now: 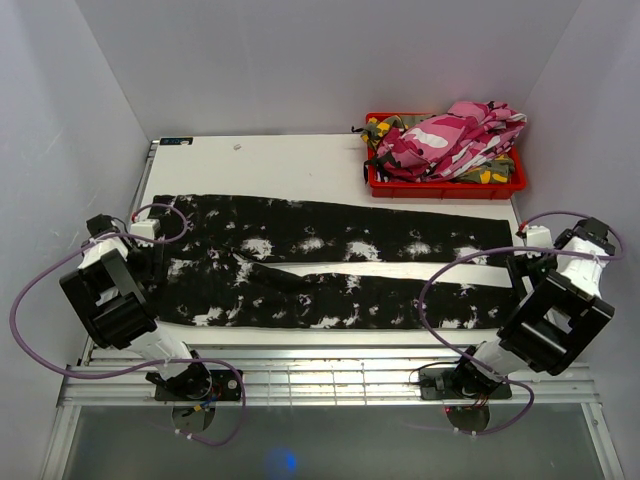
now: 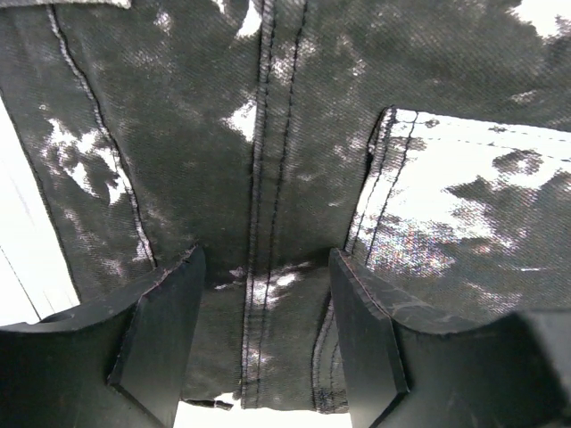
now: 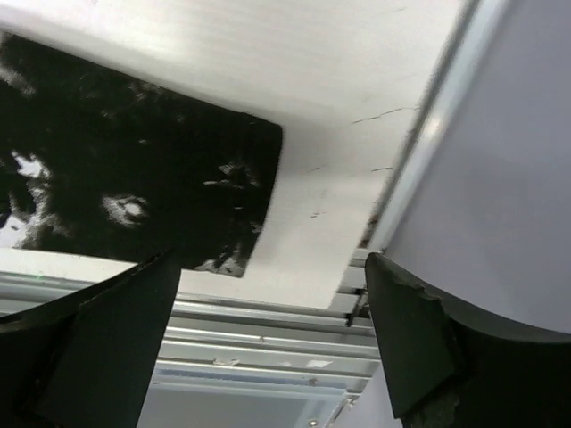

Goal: Fold and stack the trousers
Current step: Flatten the trousers out

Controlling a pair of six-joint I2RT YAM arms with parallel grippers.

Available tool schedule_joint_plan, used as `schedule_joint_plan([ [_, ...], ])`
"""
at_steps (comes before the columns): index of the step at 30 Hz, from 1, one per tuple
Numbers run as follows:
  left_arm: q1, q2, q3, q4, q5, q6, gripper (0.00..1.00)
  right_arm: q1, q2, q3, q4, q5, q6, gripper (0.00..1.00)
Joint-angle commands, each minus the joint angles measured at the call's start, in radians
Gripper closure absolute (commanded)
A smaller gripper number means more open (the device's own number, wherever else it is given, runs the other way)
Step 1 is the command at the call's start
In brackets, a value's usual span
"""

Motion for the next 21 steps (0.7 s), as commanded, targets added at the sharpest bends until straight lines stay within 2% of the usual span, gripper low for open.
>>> schedule_joint_plan([
  [1, 0.001, -0.016, -0.006, 0.006, 0.044, 0.011, 0.32, -0.007, 0.035, -0.046, -0.049, -0.036, 0.021, 0.1],
  [7, 0.001, -0.015, -0.003, 0.009, 0.049, 0.006, 0.32, -0.01, 0.19, -0.031, 0.02, -0.102, 0.111, 0.13],
  [8, 0.001, -0.012, -0.006, 0.008, 0.049, 0.006, 0.32, -0.012, 0.205, -0.024, 0.016, -0.114, 0.132, 0.19],
  [10, 0.001, -0.011, -0.011, 0.011, 0.052, 0.002, 0.32, -0.015, 0.24, -0.005, -0.027, -0.16, 0.131, 0.33],
  [11, 0.001, -0.011, -0.012, 0.011, 0.052, 0.0, 0.32, -0.017, 0.245, -0.003, -0.043, -0.166, 0.126, 0.55],
  [14, 0.001, -0.011, -0.026, 0.017, 0.049, -0.006, 0.33, -0.035, 0.225, 0.044, -0.125, -0.208, 0.088, 0.92],
  [19, 0.007, 0.015, -0.031, 0.034, 0.034, -0.021, 0.39, -0.043, 0.126, 0.277, -0.271, -0.289, -0.012, 0.92],
  [21, 0.019, 0.024, -0.02, 0.034, 0.031, -0.024, 0.43, -0.043, 0.092, 0.281, -0.277, -0.251, -0.081, 0.92],
])
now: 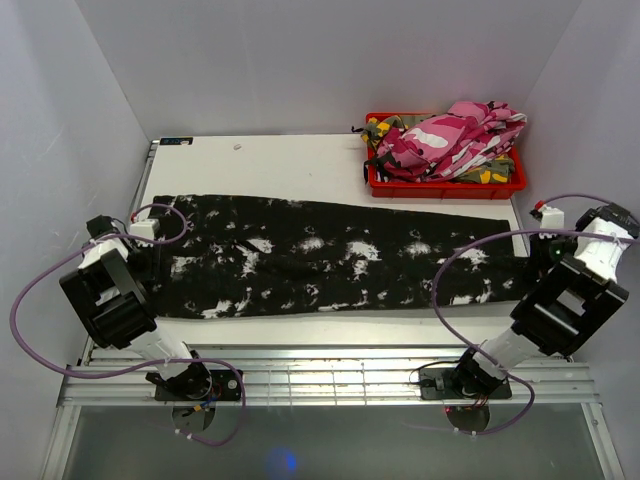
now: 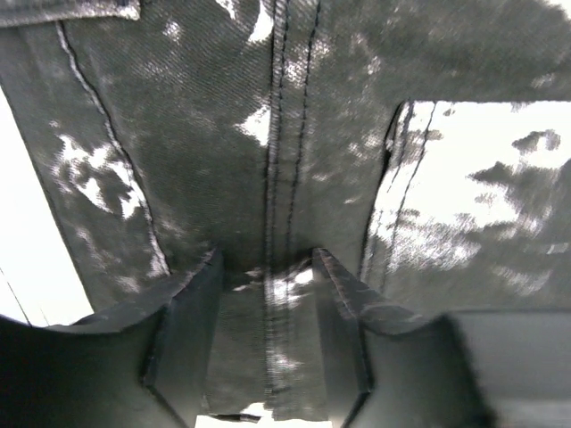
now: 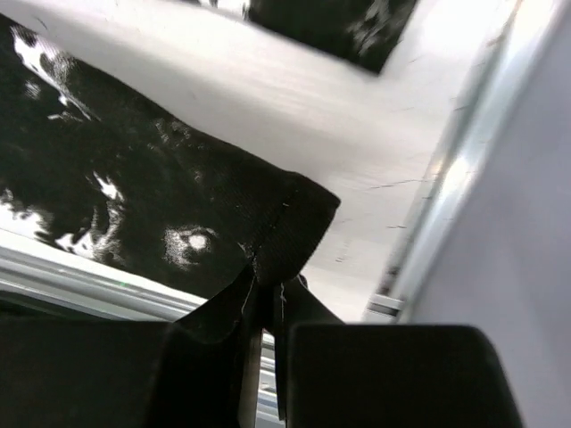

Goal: Fold and stack the trousers
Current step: Flatten the trousers out

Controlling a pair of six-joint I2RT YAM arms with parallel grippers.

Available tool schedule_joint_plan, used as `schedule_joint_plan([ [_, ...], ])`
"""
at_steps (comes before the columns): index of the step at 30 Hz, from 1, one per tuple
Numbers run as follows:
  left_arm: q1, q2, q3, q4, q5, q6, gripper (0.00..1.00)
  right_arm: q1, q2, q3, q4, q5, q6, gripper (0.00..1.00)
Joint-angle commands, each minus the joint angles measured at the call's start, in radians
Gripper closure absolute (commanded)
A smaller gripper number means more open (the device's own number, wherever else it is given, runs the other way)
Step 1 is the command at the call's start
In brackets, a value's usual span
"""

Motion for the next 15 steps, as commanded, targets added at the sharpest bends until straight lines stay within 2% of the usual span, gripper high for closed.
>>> schedule_joint_plan([
  [1, 0.017, 0.035, -0.001, 0.002, 0.012, -0.011, 0.46, -0.005, -0.141, 0.059, -0.071, -0.004, -0.153, 0.92],
  [3, 0.03, 0.047, 0.009, 0.005, 0.009, -0.013, 0.53, -0.008, -0.182, -0.064, 0.018, 0.082, -0.2, 0.92],
  [6, 0.043, 0.072, 0.015, -0.003, 0.017, -0.011, 0.58, -0.011, -0.224, -0.257, 0.165, 0.157, -0.238, 0.92],
  [9, 0.044, 0.081, 0.027, -0.031, 0.028, 0.003, 0.57, -0.01, -0.181, -0.348, 0.245, 0.209, -0.226, 0.82],
  [13, 0.051, 0.026, 0.036, -0.098, 0.078, 0.079, 0.42, -0.03, -0.13, -0.333, 0.296, 0.267, -0.218, 0.43],
  [14, 0.051, 0.007, 0.036, -0.115, 0.09, 0.102, 0.4, -0.031, -0.132, -0.315, 0.295, 0.267, -0.215, 0.25],
  [15, 0.052, -0.035, 0.038, -0.151, 0.101, 0.131, 0.38, -0.031, -0.138, -0.295, 0.29, 0.254, -0.206, 0.18],
])
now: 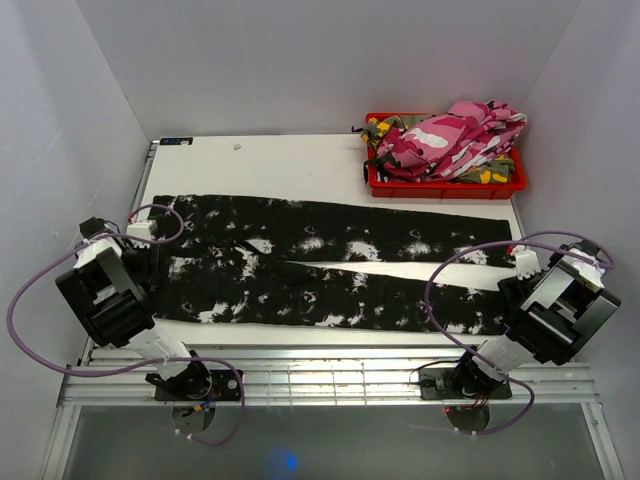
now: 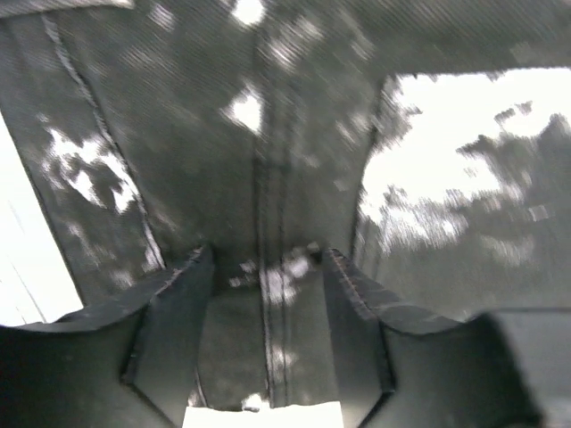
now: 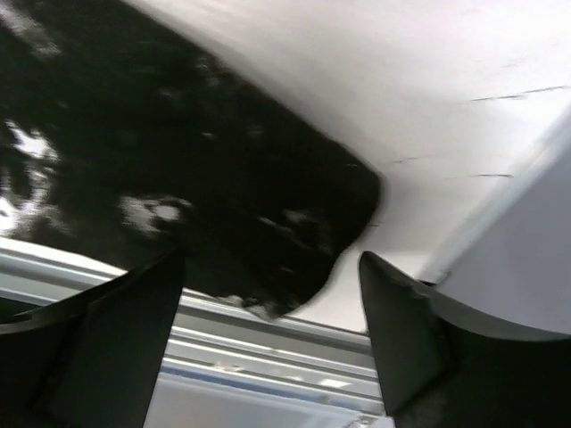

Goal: Fold and stack the trousers
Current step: Flatten the trousers out

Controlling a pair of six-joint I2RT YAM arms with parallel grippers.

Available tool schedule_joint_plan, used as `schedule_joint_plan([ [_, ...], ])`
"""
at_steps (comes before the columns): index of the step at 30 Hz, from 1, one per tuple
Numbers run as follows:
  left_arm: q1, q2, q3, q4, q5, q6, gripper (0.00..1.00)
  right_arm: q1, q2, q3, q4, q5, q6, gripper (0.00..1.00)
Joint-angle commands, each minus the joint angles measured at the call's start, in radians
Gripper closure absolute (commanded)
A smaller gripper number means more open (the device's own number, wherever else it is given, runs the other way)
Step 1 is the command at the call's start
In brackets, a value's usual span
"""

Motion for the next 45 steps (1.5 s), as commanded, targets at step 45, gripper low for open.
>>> schedule_joint_plan([
  [45, -0.21, 0.086, 0.158, -0.062, 0.081, -0.035, 0.4, 0.349, 0.083, 0.33, 0.003, -0.079, 0.261, 0.38],
])
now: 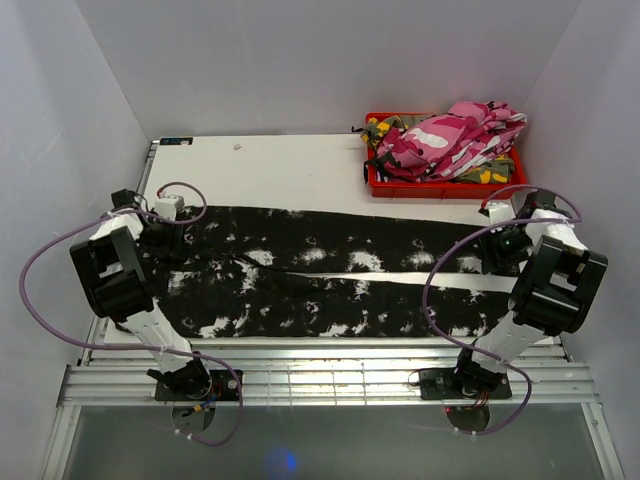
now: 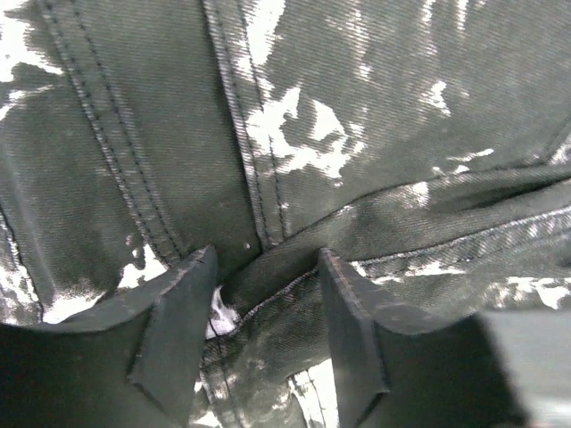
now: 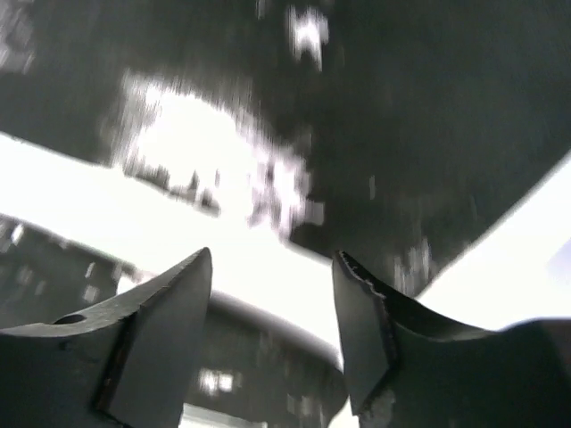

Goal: Fold and stack the trousers
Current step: Flatten the trousers out

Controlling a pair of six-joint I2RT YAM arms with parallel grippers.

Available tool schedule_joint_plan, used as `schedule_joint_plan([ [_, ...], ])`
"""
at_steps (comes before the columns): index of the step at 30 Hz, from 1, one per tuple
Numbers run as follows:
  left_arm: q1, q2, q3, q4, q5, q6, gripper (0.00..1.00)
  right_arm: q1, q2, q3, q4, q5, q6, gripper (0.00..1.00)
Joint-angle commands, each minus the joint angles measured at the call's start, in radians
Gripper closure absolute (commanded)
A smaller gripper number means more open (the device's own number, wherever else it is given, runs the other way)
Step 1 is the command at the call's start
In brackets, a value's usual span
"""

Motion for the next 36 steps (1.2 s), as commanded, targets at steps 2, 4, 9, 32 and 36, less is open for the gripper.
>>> schedule_joint_plan([
  [2, 0.007, -0.11, -0.012, -0.083, 0.002, -0.014, 0.37, -0.015, -0.135, 0.115, -0.215, -0.007, -0.096, 0.36],
  [4, 0.007, -0.153, 0.002, -0.097, 0.011, -0.026, 0.36, -0.015, -0.177, 0.109, -0.281, -0.012, -0.135, 0.36],
  [9, 0.007, -0.222, -0.009, -0.157, 0.011, -0.02, 0.35, -0.017, -0.237, -0.021, -0.343, -0.018, -0.219, 0.43],
  [32, 0.023, 0.26, 0.709, -0.307, 0.241, 0.406, 0.37, 0.015, -0.105, 0.07, -0.22, -0.143, -0.284, 0.36],
  [36, 0.023, 0.359, 0.807, -0.331, 0.286, 0.601, 0.38, 0.015, -0.112, 0.194, -0.271, -0.193, -0.327, 0.24],
])
